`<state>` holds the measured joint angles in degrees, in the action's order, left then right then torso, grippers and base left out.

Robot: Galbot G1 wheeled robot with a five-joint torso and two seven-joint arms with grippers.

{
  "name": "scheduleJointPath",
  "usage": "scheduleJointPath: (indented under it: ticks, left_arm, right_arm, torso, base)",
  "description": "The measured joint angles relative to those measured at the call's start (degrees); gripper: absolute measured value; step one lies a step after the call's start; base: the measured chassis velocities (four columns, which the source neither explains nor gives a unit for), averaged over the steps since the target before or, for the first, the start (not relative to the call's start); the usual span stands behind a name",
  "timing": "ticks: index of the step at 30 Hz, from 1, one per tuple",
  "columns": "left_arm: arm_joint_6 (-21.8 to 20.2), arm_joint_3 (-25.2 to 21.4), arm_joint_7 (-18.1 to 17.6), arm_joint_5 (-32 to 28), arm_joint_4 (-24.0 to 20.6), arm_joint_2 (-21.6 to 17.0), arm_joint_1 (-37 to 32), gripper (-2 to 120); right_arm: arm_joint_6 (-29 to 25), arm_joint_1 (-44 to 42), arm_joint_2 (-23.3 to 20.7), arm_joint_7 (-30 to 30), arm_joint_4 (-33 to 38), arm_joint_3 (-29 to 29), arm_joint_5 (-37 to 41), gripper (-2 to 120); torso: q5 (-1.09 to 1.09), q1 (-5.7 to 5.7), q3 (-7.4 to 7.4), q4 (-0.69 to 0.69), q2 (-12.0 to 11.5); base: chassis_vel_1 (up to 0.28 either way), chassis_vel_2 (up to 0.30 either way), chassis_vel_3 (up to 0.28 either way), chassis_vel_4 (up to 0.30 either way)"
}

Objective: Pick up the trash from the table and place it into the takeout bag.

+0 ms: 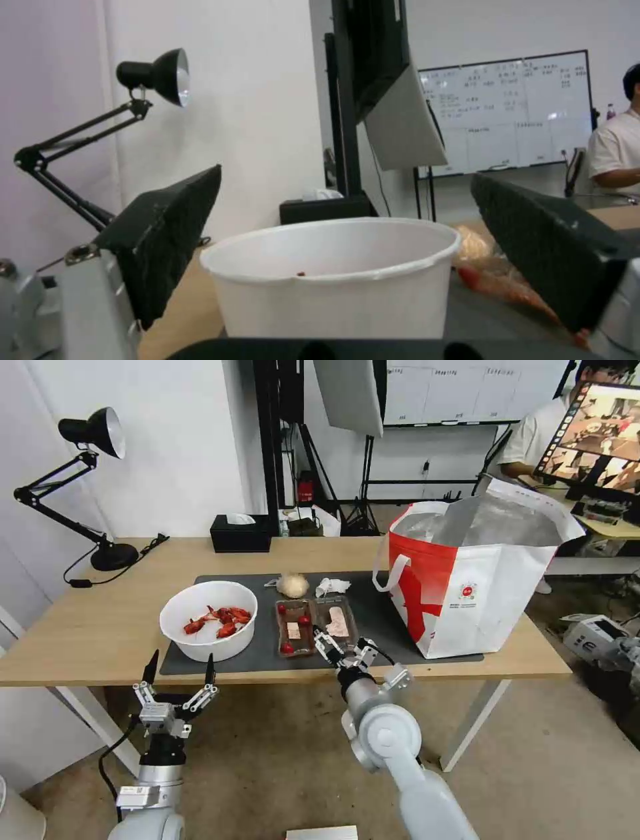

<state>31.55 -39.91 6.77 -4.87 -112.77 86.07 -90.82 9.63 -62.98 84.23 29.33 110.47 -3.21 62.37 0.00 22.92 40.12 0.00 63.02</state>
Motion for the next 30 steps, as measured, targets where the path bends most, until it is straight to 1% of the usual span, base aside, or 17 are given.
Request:
scheduleJointPath:
  ticks: [11,22,28,30]
  left_arm:
    - [0.5,-0.1,0.0,-0.2,0.2,0.2,0.1,100]
    - [1.0,-0.3,0.0,-0.5,0.9,0.3,0.5,100]
    - [1.2,-0.4,0.0,-0.6,1.0,0.3,0.7,100]
    - [1.2,-0.4,0.0,-0.8,1.0,0.3,0.7,100]
  right_arm:
    - [0.0,1.3,-0.1,-3.2,-0.9,2.5,-5.5,100]
    - [0.1,2.4,0.1,-4.3,-1.5,4.8,-8.3,100]
    - [0.5,2.1,-0.3,-4.6,-1.5,5.2,-9.7,100]
    - [0.4,1.5,-0.7,-5.5,-0.6,4.7,-12.2,100]
  torso:
    - [0.0,0.0,-0.01,0.0,0.0]
    - [0.0,0.0,-0.01,0.0,0.0]
    - [0.0,0.0,-0.01,0.01,0.0]
    - [0.0,0.0,-0.01,0.01,0.0]
  base:
    - [0.0,0.0,0.0,0.0]
    - [0.0,0.0,0.0,0.0]
    - [0.0,0.0,0.0,0.0]
    - [0.0,0.0,0.0,0.0]
